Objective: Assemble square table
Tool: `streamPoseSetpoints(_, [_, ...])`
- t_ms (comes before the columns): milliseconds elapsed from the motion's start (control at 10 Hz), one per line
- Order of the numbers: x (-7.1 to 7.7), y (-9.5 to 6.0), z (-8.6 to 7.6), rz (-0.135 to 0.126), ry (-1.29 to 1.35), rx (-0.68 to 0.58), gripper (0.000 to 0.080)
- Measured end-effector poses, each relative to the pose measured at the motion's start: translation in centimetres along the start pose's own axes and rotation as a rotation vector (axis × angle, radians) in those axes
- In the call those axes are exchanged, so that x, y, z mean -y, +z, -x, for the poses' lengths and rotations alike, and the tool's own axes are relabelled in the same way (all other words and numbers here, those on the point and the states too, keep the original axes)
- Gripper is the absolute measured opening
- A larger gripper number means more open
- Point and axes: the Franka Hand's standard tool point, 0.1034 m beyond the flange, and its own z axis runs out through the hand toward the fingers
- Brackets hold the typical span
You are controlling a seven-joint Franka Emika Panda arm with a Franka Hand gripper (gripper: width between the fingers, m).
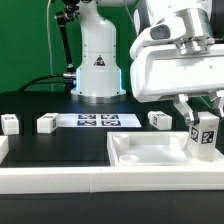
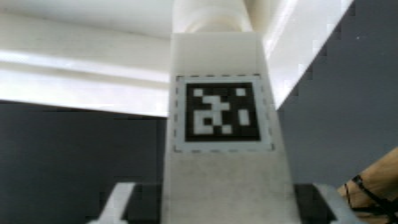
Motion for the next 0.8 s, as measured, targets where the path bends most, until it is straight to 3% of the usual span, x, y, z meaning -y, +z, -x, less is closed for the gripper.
streamPoseSetpoints(300, [-0.07,0.05,-0.11,0.005,0.001,-0.018,0.0290])
streamPoseSetpoints(500, [-0.08,0.05,-0.11,0.005,0.001,-0.018,0.0571])
streamPoseSetpoints(600, [-0.08,0.06,-0.10,0.005,0.001,-0.018,0.0571])
streamPoseSetpoints(700, [-0.08,0.06,-0.10,0.005,0.001,-0.018,0.0636])
streamPoseSetpoints(800, [-0.08,0.06,-0.10,0.005,0.001,-0.018,0.0645])
